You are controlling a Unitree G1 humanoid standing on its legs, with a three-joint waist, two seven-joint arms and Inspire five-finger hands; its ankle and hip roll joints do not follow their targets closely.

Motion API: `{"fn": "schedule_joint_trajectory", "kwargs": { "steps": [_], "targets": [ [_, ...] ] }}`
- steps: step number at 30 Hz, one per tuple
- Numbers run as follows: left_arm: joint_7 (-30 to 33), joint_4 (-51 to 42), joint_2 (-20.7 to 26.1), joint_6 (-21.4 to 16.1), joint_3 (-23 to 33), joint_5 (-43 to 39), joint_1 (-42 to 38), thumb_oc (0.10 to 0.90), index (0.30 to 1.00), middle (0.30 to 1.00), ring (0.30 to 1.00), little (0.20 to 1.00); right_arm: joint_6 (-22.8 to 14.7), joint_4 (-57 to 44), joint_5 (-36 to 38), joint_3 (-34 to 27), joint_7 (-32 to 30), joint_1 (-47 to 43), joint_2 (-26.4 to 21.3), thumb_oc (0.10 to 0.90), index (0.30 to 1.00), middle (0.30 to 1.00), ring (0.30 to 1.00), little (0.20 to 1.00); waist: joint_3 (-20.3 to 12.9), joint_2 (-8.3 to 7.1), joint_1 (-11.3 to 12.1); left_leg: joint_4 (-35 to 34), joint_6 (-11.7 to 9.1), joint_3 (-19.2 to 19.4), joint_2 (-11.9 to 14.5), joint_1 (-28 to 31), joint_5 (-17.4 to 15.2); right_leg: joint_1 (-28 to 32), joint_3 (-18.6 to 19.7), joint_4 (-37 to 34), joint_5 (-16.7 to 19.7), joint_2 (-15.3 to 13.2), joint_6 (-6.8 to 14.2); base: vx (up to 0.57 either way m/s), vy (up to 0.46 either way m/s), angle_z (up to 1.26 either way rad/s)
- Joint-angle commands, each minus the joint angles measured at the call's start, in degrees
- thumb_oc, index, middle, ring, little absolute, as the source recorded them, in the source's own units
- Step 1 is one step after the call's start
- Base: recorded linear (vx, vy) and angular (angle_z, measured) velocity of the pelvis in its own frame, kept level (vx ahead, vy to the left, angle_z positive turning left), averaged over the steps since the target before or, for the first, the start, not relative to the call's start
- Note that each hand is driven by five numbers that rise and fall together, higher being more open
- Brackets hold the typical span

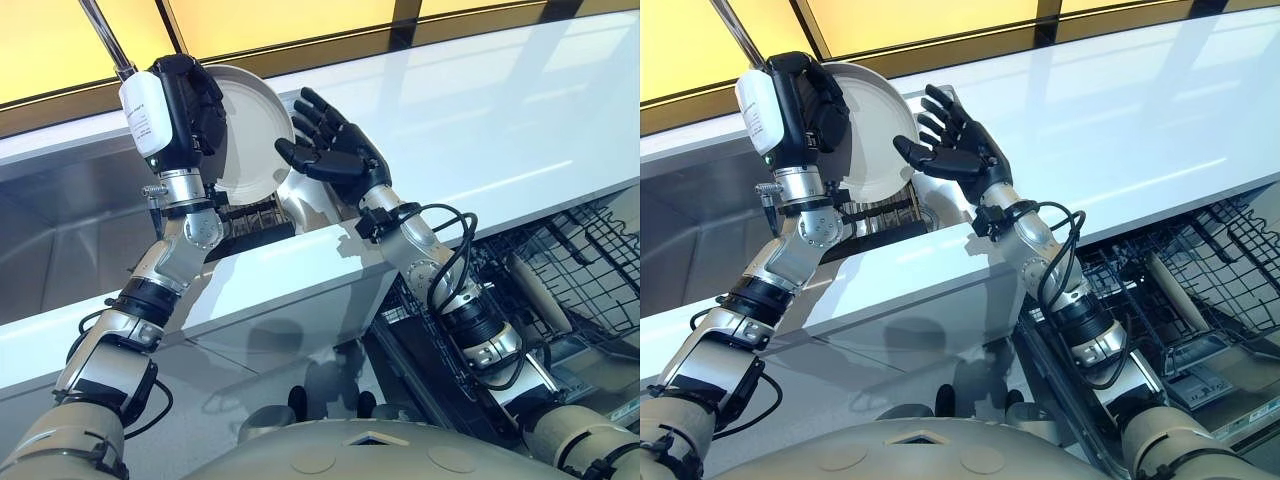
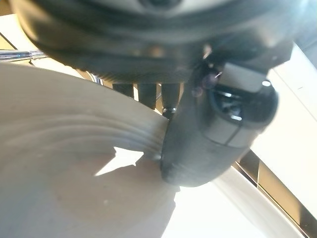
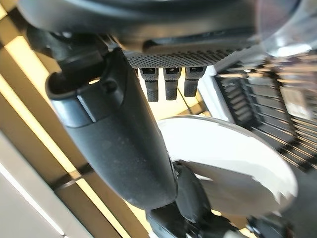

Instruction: Pick up plates and place into dishwasher.

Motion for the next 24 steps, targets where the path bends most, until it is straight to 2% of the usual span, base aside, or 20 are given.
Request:
{"fn": "schedule_joint_trajectory", "kwargs": {
  "steps": [1,4,13,20,24],
  "targets": [
    [2.8,3.0,1.3,-3.9,1.0,1.6,-7.8,0.100,0.300,0.300,0.300,0.200,-2.5,-3.3,1.8,0.6,4.2,-2.1,3.4,0.800,0.900,0.900,0.900,0.900,-6.7,1.42,0.8,1.0,-0.2,4.4,-0.6,1.7,-7.8,-1.3,-1.1,5.5,-9.3,3.1,-0.2,0.00,0.000,0.00],
    [2.8,2.5,1.0,-4.5,0.8,1.5,-7.7,0.100,0.300,0.300,0.300,0.200,-2.0,-2.8,1.5,1.1,4.3,-1.8,3.5,0.800,0.900,0.900,0.900,0.900,-6.6,1.39,0.8,1.0,-0.3,4.3,-0.6,1.7,-7.7,-1.3,-1.0,5.6,-9.2,3.2,-0.2,0.00,0.000,0.00],
    [2.2,-1.9,-2.3,-10.4,-0.2,0.6,-6.7,0.100,0.300,0.300,0.300,0.200,-3.1,-1.7,2.3,1.8,1.8,-2.0,4.5,0.800,0.900,0.900,0.900,0.900,-6.2,1.49,1.0,1.0,-0.3,3.1,-0.7,1.8,-7.7,-1.1,-0.6,5.8,-9.5,3.3,-0.4,0.00,0.002,0.00],
    [-4.7,-7.9,-7.3,-12.6,-0.4,-5.1,-2.5,0.100,0.300,0.300,0.300,0.200,-7.8,-3.9,3.0,1.0,-0.5,-1.1,6.3,0.800,0.900,0.900,0.900,0.900,-5.8,1.40,1.7,1.1,0.0,2.2,-1.0,2.0,-8.0,-0.9,-1.0,5.9,-9.5,3.0,-0.2,0.00,0.007,0.04],
    [-7.8,-10.1,-9.7,-12.1,-0.1,-6.4,1.9,0.100,0.300,0.300,0.300,0.200,-8.7,-5.9,1.3,0.1,-0.9,0.3,6.7,0.800,0.900,0.900,0.900,0.900,-5.6,1.23,2.0,1.2,0.2,2.4,-1.2,2.1,-8.2,-0.8,-1.0,5.3,-9.1,2.9,0.1,0.00,0.000,0.00]
  ]
}}
